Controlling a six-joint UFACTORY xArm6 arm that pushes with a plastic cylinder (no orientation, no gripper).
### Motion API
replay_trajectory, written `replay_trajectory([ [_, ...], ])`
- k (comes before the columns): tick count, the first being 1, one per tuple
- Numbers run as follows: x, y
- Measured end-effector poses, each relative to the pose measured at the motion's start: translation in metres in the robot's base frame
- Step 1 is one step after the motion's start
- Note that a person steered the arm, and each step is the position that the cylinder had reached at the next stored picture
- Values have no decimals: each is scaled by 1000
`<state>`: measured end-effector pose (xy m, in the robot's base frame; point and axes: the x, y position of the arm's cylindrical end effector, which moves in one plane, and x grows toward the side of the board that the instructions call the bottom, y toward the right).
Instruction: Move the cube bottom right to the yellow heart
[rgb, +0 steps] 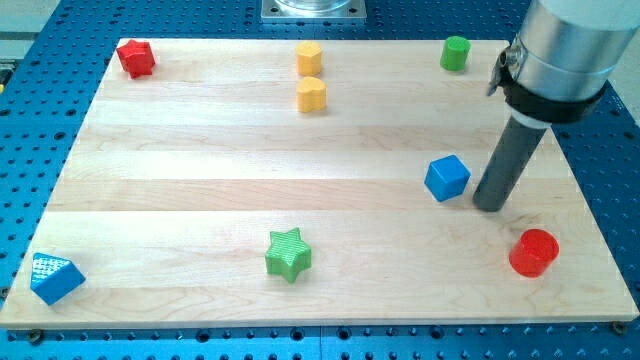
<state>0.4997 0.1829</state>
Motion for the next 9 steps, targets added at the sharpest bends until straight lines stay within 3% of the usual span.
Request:
replay_trajectory([
  [2,-86,-102],
  [5,-96,-41],
  [7,-115,-42],
  [9,-117,-101],
])
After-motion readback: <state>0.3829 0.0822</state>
